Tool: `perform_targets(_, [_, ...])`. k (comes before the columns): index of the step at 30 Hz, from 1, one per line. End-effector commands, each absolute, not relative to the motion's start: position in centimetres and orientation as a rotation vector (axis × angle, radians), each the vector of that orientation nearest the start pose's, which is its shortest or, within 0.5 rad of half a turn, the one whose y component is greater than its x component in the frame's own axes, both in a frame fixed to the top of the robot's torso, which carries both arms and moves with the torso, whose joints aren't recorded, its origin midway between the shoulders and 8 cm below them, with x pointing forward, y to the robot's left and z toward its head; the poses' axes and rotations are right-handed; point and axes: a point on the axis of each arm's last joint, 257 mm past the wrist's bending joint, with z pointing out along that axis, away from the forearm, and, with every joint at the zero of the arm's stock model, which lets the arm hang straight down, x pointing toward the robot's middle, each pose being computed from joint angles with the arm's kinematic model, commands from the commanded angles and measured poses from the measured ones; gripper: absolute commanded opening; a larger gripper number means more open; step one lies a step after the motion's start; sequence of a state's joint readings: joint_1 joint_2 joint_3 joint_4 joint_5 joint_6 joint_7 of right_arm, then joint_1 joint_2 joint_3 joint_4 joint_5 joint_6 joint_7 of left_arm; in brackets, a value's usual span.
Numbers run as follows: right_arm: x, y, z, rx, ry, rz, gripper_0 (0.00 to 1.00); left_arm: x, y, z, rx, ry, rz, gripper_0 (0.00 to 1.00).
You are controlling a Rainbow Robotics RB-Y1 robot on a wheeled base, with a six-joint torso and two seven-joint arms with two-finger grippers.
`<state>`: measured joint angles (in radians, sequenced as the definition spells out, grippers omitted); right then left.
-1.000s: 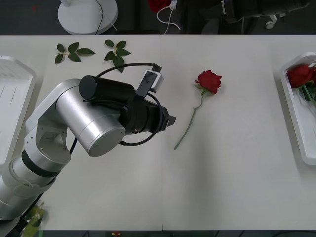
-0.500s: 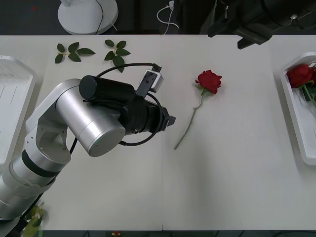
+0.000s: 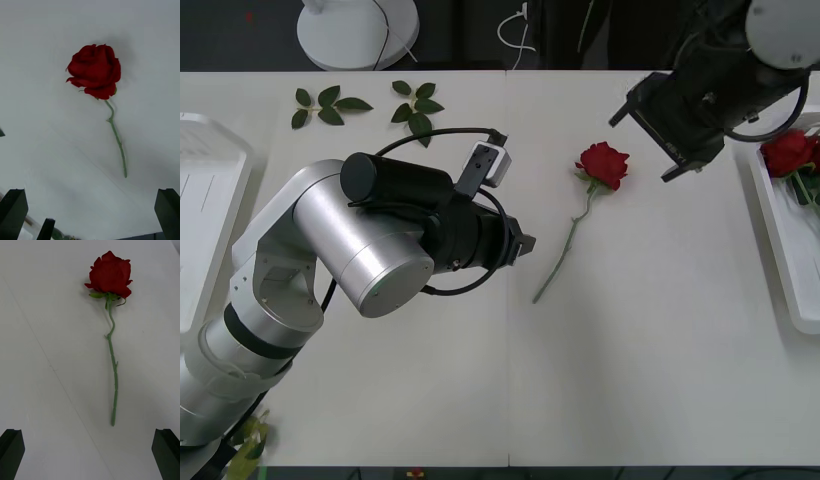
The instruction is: Place the red flowers into the right box and the blue flowers into the left box. If a person shows an open palm, hand one flower to the person first, then continue sorting.
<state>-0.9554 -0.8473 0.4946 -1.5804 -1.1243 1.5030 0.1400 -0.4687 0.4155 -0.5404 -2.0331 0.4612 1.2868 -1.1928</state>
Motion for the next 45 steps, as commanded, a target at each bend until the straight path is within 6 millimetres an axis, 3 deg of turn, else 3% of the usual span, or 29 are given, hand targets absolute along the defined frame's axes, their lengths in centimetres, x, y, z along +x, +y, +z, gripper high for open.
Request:
perform_targets(1, [52.7, -17.1, -16.4, 0.867, 2.598, 0.391, 1.00, 45.5, 0.1, -18.6, 0.668, 2.189, -0.366, 1.00])
perform_targets(6, [54.0, -15.6, -19.6, 0.814, 2.583, 0.363, 1.00, 45.5, 0.1, -18.6, 0.668, 2.189, -0.366, 1.00])
perform_targets(12, [54.8, -14.3, -21.2, 0.781, 2.583, 0.340, 1.00, 45.5, 0.1, -18.6, 0.668, 2.189, -0.366, 1.00])
perform_targets(29, [57.1, -14.2, -26.7, 0.553, 2.626, 0.212, 1.00, 45.5, 0.1, -18.6, 0.668, 2.189, -0.366, 1.00])
perform_targets(30, [57.4, -13.9, -26.9, 0.543, 2.617, 0.214, 1.00, 44.9, 0.6, -20.6, 0.671, 2.232, -0.358, 1.00])
perform_targets(32, [57.5, -13.8, -27.8, 0.536, 2.617, 0.202, 1.00, 45.0, 0.9, -20.5, 0.671, 2.228, -0.346, 1.00])
perform_targets(35, [57.9, -13.3, -28.6, 0.533, 2.609, 0.200, 1.00, 45.4, 1.6, -18.8, 0.677, 2.179, -0.311, 1.00])
perform_targets(40, [57.9, -13.0, -29.9, 0.513, 2.613, 0.180, 1.00, 44.4, 3.2, -15.8, 0.659, 2.209, -0.363, 1.00])
perform_targets(45, [58.1, -12.6, -30.9, 0.513, 2.613, 0.195, 1.00, 43.7, 5.8, -13.0, 0.689, 2.228, -0.435, 1.00])
